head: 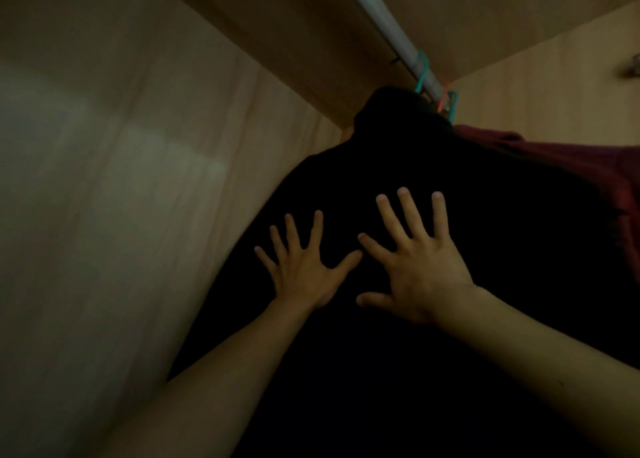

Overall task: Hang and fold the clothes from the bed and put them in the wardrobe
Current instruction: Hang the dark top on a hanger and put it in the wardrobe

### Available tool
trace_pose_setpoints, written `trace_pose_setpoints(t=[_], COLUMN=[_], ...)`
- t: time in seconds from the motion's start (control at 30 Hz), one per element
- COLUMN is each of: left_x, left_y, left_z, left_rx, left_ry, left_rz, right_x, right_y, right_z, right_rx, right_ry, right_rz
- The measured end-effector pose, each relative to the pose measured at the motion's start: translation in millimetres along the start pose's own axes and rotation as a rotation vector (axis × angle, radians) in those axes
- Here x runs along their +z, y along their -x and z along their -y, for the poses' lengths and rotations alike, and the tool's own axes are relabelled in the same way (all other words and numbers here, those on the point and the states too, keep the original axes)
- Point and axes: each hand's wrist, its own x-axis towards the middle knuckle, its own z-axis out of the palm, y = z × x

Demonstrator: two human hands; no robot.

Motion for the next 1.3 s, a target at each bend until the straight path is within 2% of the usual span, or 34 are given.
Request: trace_pose_setpoints(t=[0.13,0.3,0.47,0.57,0.67,0.87,0.97,1.1,1.3], left_x=[-10.1,7.5,50.6,50.6,33.9,23.9,28.2,50.0,53.1], left_y=[44.3,85.5,83.8,75.7,92.8,194.8,258.1,333.3,373.5], left_z=[13.9,22.8,14.4,10.5,16.1,37.1,52.3,67.1,68.2], left_rx=[-0.131,-0.238,-0.229,-0.213,-0.200,-0.090,-0.148,-0.307,-0.306], left_ry=[0.014,0.193,0.294,0.317,0.244,0.043,-0.016,-0.044,-0.060], left_rz=[-0.039,-0.014,0.101,0.214,0.274,0.222,0.218,0.430,0.555], right_x=[9.9,24.9,35.1,33.7,25.7,27.5,34.0,55.9,54.4], right_y=[29.8,67.2,70.4,67.1,76.6,141.5,181.1,221.4,238.7], right_z=[28.8,38.8,44.7,48.5,51.9,105.4,127.6,142.0,148.6], right_rx=[-0.058,-0.045,-0.031,-0.010,-0.021,-0.110,-0.221,-0.337,-0.302], right_ry=[-0.078,-0.098,-0.018,0.015,-0.027,-0.128,-0.201,-0.094,-0.135], right_rz=[0.025,0.052,0.031,0.029,0.056,0.161,0.177,0.231,0.218])
